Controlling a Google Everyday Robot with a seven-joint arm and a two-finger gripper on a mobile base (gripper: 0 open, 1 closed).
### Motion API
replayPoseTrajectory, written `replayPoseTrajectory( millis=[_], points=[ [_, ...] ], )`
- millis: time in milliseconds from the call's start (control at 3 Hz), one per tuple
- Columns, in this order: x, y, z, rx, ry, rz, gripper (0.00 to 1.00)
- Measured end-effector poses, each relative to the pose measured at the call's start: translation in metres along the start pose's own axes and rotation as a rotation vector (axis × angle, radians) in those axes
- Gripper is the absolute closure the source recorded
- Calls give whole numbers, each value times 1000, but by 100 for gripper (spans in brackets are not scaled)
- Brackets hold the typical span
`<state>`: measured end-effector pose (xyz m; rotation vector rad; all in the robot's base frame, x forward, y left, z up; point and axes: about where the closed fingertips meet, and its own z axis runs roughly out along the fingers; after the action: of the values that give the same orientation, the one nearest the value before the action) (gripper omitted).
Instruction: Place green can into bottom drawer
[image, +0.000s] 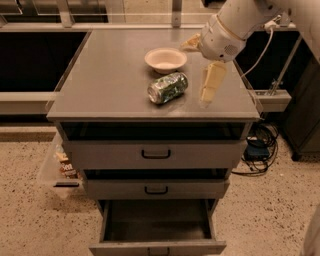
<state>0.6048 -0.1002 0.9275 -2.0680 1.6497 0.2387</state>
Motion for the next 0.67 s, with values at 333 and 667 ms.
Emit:
replayPoseTrajectory(
  millis=[333,667],
  points=[
    [0,-5,3,4,-7,-4,0],
    [7,-10,7,16,-20,4,0]
  ],
)
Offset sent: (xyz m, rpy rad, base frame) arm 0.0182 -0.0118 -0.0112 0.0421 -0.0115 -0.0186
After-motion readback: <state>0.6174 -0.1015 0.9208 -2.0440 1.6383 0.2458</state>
